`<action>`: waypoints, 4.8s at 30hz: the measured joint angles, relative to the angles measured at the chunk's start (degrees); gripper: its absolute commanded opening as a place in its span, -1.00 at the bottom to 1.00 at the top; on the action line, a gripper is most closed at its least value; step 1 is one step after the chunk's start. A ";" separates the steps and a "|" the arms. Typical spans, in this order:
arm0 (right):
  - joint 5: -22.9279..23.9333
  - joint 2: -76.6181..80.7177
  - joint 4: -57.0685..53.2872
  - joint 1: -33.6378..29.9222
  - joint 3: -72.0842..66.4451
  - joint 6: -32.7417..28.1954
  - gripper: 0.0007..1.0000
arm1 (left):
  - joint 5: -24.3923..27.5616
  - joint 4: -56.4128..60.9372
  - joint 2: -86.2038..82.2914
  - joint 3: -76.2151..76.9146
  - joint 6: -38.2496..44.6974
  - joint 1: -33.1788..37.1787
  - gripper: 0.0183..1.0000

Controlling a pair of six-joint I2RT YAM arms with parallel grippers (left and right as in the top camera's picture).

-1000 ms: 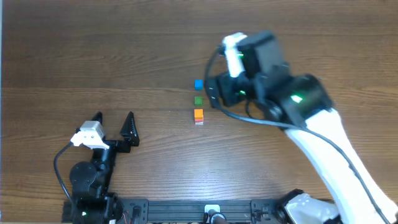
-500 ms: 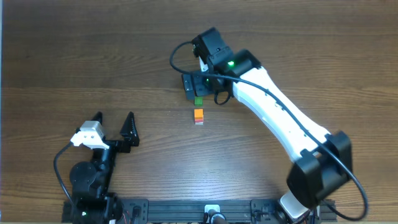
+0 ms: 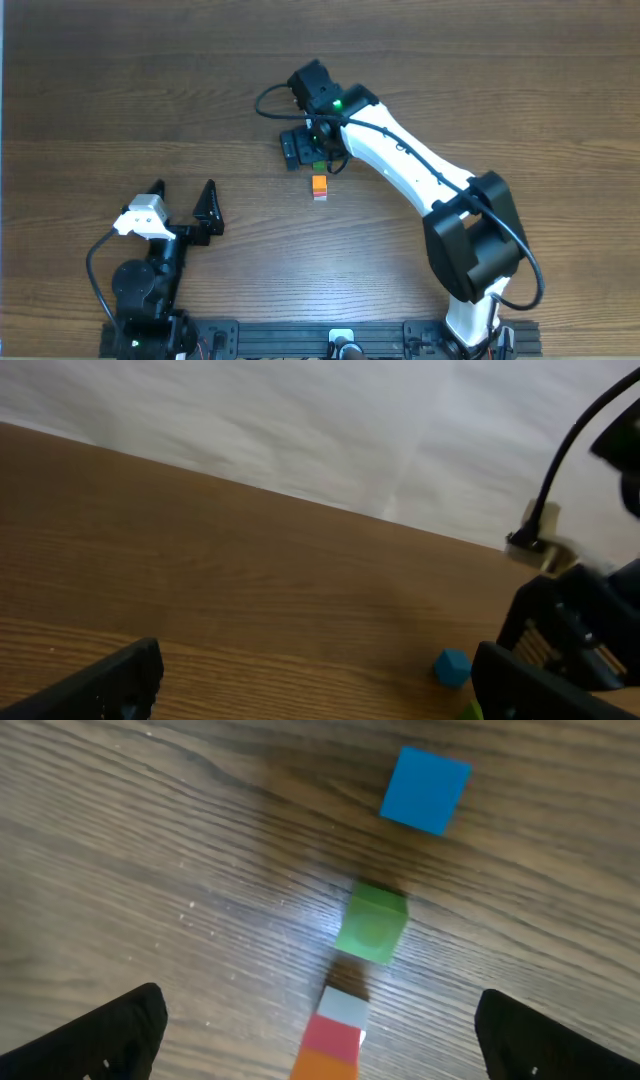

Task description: Stack Cubes

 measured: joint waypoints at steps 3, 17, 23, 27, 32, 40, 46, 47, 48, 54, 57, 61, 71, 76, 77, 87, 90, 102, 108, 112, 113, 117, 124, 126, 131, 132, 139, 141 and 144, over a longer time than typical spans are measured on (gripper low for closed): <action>1.38 0.87 0.13 0.44 0.00 2.47 0.98 | 0.00 -0.02 0.00 -0.02 0.00 0.00 1.00; 7.32 4.44 0.94 1.29 0.00 6.56 0.99 | 0.00 0.00 0.00 0.00 0.00 0.00 1.00; 8.48 4.94 1.46 1.29 0.00 6.64 0.98 | 0.00 0.00 0.00 0.00 0.00 0.00 1.00; 8.70 6.08 2.19 1.29 0.00 6.69 0.98 | 0.00 0.00 0.00 0.00 0.00 0.00 1.00; 8.72 8.46 2.86 1.29 0.00 6.71 0.97 | 0.00 0.00 0.00 -0.02 0.00 0.00 1.00; 8.70 8.90 3.39 1.29 0.00 7.48 0.92 | 0.00 0.00 0.00 0.00 0.00 0.00 1.00; 8.70 9.11 3.39 1.29 0.00 8.11 0.80 | 0.00 -0.02 0.00 -0.02 0.00 0.00 1.00; 8.70 9.20 3.37 1.29 0.00 8.17 0.77 | 0.00 0.00 0.00 0.00 0.00 0.00 1.00; 8.70 9.22 3.39 1.29 0.00 8.28 0.75 | -0.02 0.00 0.00 0.00 0.00 0.00 1.00; 8.68 9.73 3.39 1.29 0.00 8.81 0.58 | 0.00 0.00 0.00 0.00 0.00 0.00 1.00; 8.68 9.94 3.37 1.29 0.00 9.01 0.54 | 0.00 0.00 0.00 -0.02 0.00 0.00 1.00; 8.70 9.97 3.37 1.29 0.00 9.03 0.44 | 0.00 -0.02 0.00 0.00 0.00 0.00 1.00; 8.70 9.97 3.37 1.29 0.00 9.01 0.03 | 0.00 0.00 0.00 0.00 0.00 0.00 1.00; 8.70 9.97 3.32 1.29 0.00 9.09 -0.11 | 0.00 0.00 0.00 0.00 0.00 0.00 1.00; 8.70 9.97 3.30 1.29 0.00 9.14 -0.13 | 0.00 0.00 0.00 -0.02 0.00 0.00 1.00; 8.85 9.97 2.93 1.29 0.00 9.18 -0.45 | 0.00 0.00 0.00 -0.02 0.00 0.00 1.00; 8.92 9.97 2.93 1.29 0.00 9.14 -0.46 | 0.00 0.00 0.00 0.00 0.00 0.00 1.00; 8.92 9.97 2.73 1.29 0.00 9.18 -0.50 | 0.00 0.00 0.00 0.00 0.00 0.00 1.00; 8.92 9.97 2.67 1.29 0.00 9.18 -0.52 | 0.00 0.00 0.00 -0.02 0.00 0.00 1.00; 8.94 9.97 2.27 1.29 0.00 9.18 -0.55 | 0.00 0.00 0.00 0.00 0.00 0.00 1.00; 8.94 9.97 2.27 1.29 0.00 9.18 -0.53 | 0.00 0.00 0.00 0.00 0.00 0.00 1.00; 8.94 9.97 2.12 1.29 0.13 9.16 -0.54 | 0.00 -0.02 0.00 -0.02 0.00 0.00 1.00; 8.94 10.05 -0.15 1.29 1.75 9.18 -0.55 | 0.00 0.00 0.00 0.00 0.00 0.00 1.00; 9.20 10.05 -1.62 1.29 3.28 9.18 -0.56 | 0.00 0.00 0.00 0.00 0.00 0.00 1.00; 10.25 10.05 -5.90 1.29 7.91 9.16 -0.56 | 0.00 0.00 0.00 0.00 0.00 0.00 1.00; 10.54 10.05 -6.78 1.29 9.01 9.16 -0.56 | 0.00 -0.02 0.00 -0.02 0.00 0.00 1.00; 11.82 10.05 -12.48 1.29 15.04 9.14 -0.57 | 0.00 0.00 0.00 -0.02 0.00 0.00 1.00; 12.02 10.05 -14.27 1.29 16.70 9.18 -0.57 | 0.00 0.00 0.00 0.00 0.00 0.00 1.00; 12.39 10.05 -16.98 1.29 18.88 9.18 -0.57 | 0.00 0.00 0.00 0.00 0.00 0.00 1.00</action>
